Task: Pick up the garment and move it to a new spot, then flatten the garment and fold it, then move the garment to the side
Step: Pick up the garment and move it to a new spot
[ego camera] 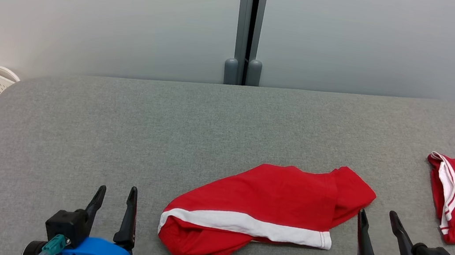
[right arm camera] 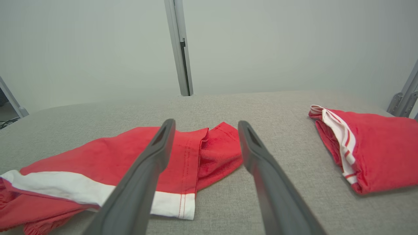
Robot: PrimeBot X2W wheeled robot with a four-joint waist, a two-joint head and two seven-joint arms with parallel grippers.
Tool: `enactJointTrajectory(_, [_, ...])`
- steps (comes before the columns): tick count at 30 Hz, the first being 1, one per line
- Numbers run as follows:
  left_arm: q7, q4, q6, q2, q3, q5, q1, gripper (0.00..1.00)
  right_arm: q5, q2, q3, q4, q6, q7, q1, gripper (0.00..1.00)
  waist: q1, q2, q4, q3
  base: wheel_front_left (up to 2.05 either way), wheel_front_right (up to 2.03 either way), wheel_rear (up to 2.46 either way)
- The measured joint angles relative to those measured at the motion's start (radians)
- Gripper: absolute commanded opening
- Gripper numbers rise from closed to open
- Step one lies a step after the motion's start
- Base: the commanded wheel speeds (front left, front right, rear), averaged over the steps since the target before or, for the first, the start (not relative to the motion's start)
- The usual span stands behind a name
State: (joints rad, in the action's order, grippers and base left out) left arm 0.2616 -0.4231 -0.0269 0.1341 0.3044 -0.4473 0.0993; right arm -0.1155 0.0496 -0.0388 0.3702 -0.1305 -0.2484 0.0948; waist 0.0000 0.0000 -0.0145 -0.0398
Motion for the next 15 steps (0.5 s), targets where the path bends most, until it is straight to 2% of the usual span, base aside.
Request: enactJointTrajectory(15, [0.000, -0.009, 0.018, -0.019, -0.052, 0.053, -0.036, 1.00, 0.000, 0.000, 0.024, 0.037, 0.000, -0.011, 0.012, 1.00, 0.0000, 0.0000, 0.016, -0.003, 0.00, 0.00, 0.00])
